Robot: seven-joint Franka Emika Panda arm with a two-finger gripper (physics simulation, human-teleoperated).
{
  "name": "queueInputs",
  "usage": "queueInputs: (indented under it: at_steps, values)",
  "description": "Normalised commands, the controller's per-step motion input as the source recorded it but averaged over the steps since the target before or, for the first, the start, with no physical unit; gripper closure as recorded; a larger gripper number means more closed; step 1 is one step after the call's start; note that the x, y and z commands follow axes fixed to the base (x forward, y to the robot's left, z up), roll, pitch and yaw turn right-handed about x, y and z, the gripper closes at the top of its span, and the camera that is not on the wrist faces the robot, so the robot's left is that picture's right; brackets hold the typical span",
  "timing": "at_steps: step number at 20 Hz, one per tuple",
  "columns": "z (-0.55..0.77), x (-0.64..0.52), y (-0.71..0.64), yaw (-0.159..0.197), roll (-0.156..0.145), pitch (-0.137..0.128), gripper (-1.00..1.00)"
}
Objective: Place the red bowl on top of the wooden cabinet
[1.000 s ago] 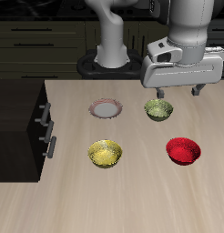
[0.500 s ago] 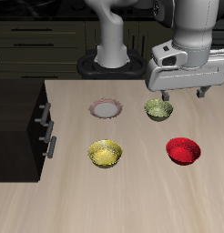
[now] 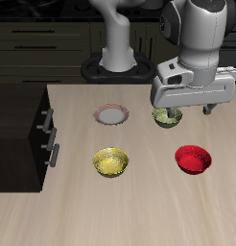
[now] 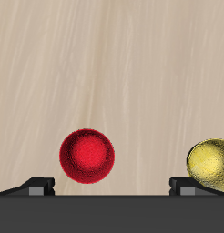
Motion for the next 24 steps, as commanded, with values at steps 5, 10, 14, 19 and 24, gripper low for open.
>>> queueInputs:
  at_steps: [5, 10, 14, 19, 24]
  values:
    - [-0.21, 0.03, -0.01, 0.0, 0.007, 0.021, -1.0]
    - [-0.19, 0.04, 0.01, -0.004, -0.002, 0.026, -1.0]
    - [-0.06, 0.01, -0.03, -0.008, -0.002, 0.01, -1.0]
    - [-0.19, -0.06, 0.03, -0.024, 0.003, 0.04, -1.0]
    - [-0.23, -0.06, -0.01, -0.015, 0.003, 0.045, -1.0]
